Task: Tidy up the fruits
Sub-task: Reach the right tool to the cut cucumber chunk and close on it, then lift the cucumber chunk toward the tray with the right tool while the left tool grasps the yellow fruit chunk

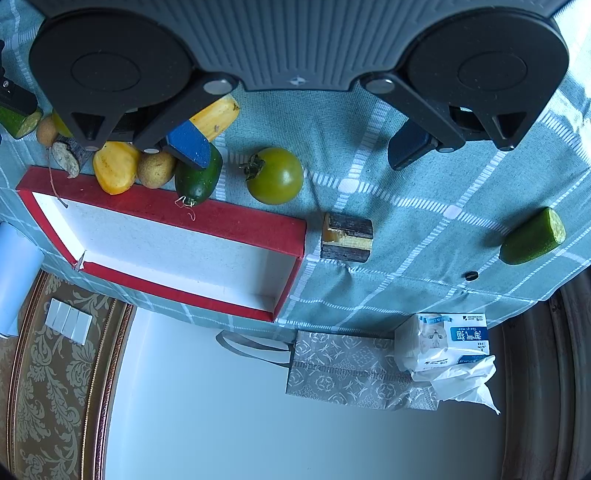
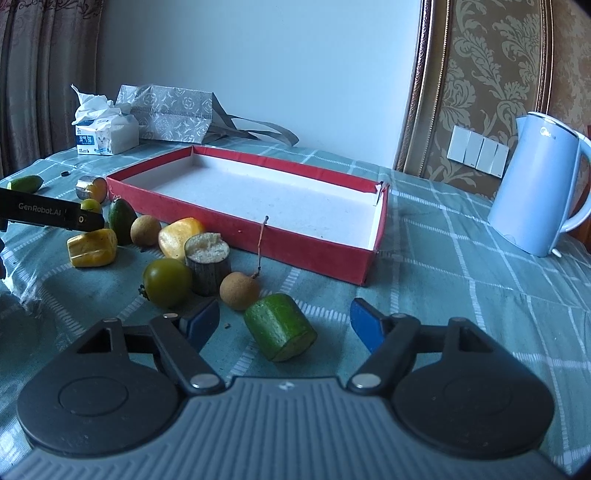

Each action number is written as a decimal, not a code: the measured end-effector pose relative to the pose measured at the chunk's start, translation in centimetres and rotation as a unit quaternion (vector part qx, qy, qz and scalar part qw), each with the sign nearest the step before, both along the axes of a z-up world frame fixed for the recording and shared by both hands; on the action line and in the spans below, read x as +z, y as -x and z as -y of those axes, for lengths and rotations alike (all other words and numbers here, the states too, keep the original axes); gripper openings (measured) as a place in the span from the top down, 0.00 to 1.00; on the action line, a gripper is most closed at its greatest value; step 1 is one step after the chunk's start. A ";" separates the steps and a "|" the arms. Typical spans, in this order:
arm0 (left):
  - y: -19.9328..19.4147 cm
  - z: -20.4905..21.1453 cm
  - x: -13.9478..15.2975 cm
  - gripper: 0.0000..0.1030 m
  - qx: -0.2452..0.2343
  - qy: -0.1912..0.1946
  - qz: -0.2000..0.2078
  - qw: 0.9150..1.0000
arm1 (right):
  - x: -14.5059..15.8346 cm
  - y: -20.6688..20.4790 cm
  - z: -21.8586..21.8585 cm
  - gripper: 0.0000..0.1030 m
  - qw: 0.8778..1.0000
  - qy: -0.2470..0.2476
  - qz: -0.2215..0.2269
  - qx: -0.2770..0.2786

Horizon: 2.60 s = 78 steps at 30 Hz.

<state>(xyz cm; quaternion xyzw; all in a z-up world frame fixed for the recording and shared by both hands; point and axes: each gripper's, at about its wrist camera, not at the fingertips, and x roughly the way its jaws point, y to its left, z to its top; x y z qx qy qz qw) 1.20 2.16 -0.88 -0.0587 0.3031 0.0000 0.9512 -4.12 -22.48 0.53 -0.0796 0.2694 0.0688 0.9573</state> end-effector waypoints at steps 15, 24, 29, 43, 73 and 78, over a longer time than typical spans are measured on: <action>0.0 0.0 0.0 0.00 0.000 0.001 -0.001 1.000 | -0.5 -1.3 0.8 0.54 0.999 -0.006 -0.033 0.020; 0.0 0.0 0.0 0.00 0.000 0.001 -0.001 1.000 | -0.7 -1.6 1.2 0.62 0.998 -0.025 -0.042 0.025; 0.2 0.3 0.0 0.00 -0.011 -0.001 0.009 1.000 | 0.1 -0.5 1.6 0.62 0.999 -0.047 -0.015 0.019; 4.3 -0.9 1.2 0.00 -0.077 -0.036 0.053 0.995 | 4.1 -3.7 2.0 0.62 0.995 -0.085 0.059 0.014; 2.5 5.7 -0.2 0.26 -0.279 -0.154 0.050 0.947 | 2.8 -5.2 3.7 0.62 0.990 -0.131 0.043 0.011; 2.0 4.9 -0.1 0.26 -0.282 -0.125 0.034 0.951 | 2.6 -5.3 3.8 0.62 0.990 -0.132 0.044 0.008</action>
